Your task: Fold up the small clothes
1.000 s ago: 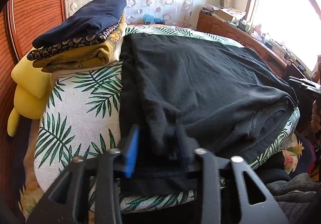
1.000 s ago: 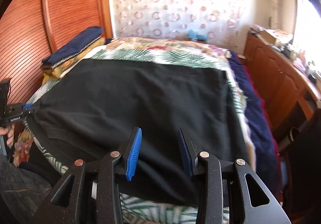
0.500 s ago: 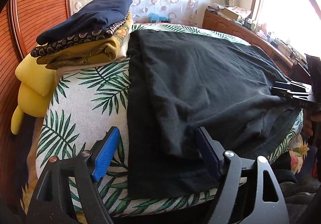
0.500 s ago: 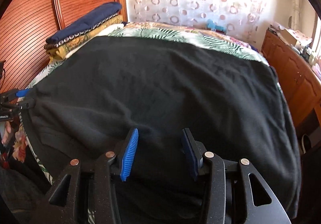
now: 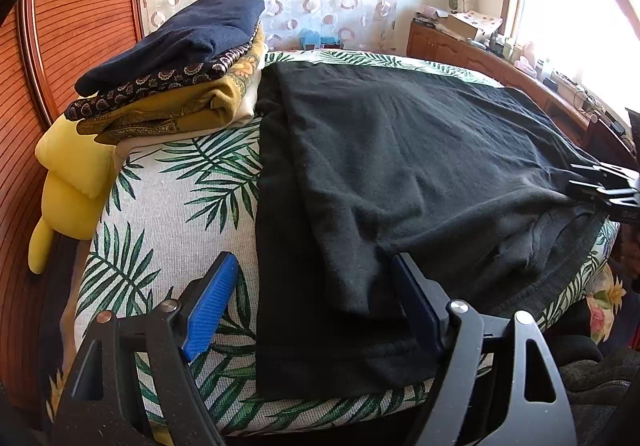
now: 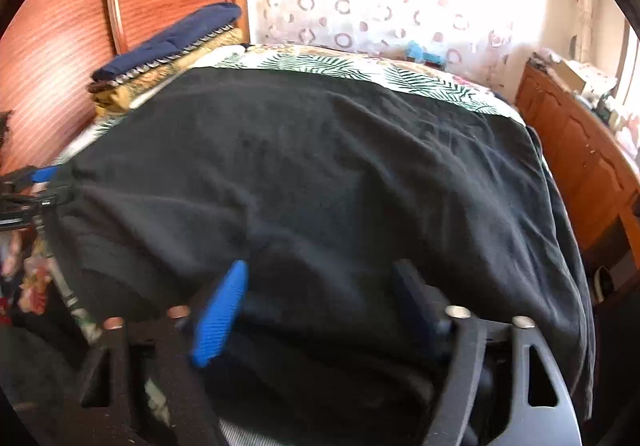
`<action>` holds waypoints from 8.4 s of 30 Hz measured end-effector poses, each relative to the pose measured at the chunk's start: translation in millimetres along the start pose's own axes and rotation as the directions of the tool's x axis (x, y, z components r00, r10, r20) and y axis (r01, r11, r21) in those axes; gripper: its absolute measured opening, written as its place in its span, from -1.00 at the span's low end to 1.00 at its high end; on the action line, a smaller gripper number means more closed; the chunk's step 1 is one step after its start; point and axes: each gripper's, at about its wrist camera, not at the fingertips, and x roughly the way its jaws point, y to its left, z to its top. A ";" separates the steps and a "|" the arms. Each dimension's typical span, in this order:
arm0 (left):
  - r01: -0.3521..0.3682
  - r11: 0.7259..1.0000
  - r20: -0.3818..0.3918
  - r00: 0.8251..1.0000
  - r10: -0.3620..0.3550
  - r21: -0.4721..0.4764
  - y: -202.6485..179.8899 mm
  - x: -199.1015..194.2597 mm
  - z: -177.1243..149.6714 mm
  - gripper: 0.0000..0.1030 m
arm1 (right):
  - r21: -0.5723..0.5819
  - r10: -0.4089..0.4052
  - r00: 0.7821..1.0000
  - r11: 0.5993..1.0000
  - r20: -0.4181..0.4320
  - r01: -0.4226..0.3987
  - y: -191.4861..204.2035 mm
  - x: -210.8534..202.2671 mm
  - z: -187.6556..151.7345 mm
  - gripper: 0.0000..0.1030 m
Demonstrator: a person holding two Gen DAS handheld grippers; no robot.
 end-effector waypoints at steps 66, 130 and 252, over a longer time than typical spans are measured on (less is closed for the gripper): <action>0.499 0.795 0.031 0.841 -0.541 0.346 -252.0 -16.1 174.5 -0.81 | 0.299 -0.207 0.974 0.938 0.088 0.173 -88.9 -130.6 -88.9 0.15; 0.470 0.796 -0.049 0.870 -0.491 0.381 -246.6 89.9 248.1 -0.86 | 0.329 -0.112 0.991 0.941 0.075 0.081 -141.3 -43.3 -33.6 0.15; 0.364 0.924 -0.140 0.927 -0.347 0.120 -180.5 188.6 219.4 -0.16 | 0.170 -0.118 0.992 0.978 -0.046 0.124 -236.8 98.9 72.0 0.12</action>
